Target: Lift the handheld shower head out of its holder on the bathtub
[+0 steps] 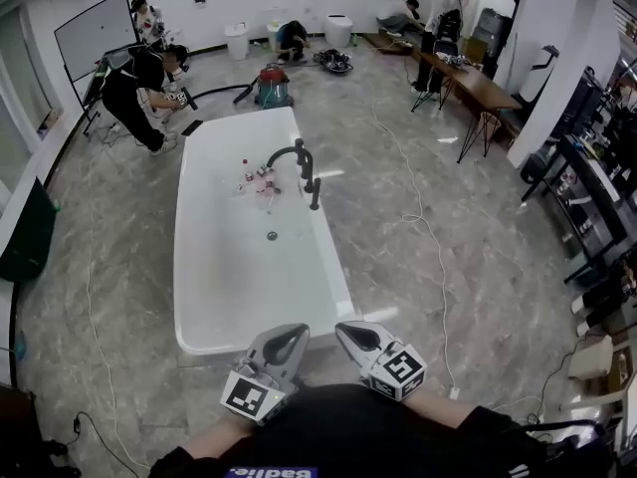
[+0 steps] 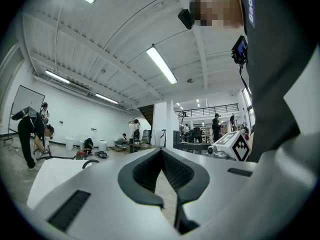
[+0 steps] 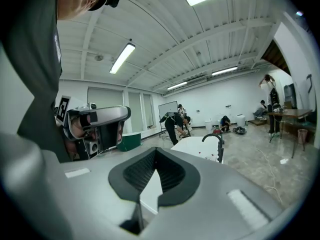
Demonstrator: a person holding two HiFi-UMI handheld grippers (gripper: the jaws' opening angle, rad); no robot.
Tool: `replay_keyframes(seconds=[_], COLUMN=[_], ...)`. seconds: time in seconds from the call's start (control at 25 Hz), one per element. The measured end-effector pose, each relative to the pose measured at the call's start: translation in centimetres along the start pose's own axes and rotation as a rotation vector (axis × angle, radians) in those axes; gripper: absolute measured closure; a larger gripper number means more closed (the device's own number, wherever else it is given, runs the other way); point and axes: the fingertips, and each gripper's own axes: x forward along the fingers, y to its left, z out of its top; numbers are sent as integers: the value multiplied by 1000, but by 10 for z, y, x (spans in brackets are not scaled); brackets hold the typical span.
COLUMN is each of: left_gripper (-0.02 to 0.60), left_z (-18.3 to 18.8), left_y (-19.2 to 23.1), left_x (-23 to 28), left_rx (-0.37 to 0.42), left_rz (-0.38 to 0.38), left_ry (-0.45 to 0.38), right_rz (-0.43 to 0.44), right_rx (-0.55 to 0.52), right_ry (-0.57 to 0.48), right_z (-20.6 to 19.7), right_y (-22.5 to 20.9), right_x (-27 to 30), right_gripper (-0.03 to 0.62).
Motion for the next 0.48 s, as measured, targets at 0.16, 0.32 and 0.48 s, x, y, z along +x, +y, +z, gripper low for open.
replay_keyframes(seconds=[0.16,0.32,0.48], left_gripper=[576,577,576], left_z=[1,-3,-7], left_y=[66,112,130], left_x=[19,42,61], left_rx=[-18,-49,-65], left_rz=[-56,-90,-115], left_ry=[15,20,27], right_rz=[-51,-79,-102], right_rx=[17,29,36], right_ry=[1,28,37], right_z=[17,18,20], right_y=[-24,-43,-65], right_x=[59,97,114], right_gripper=[592,592,592])
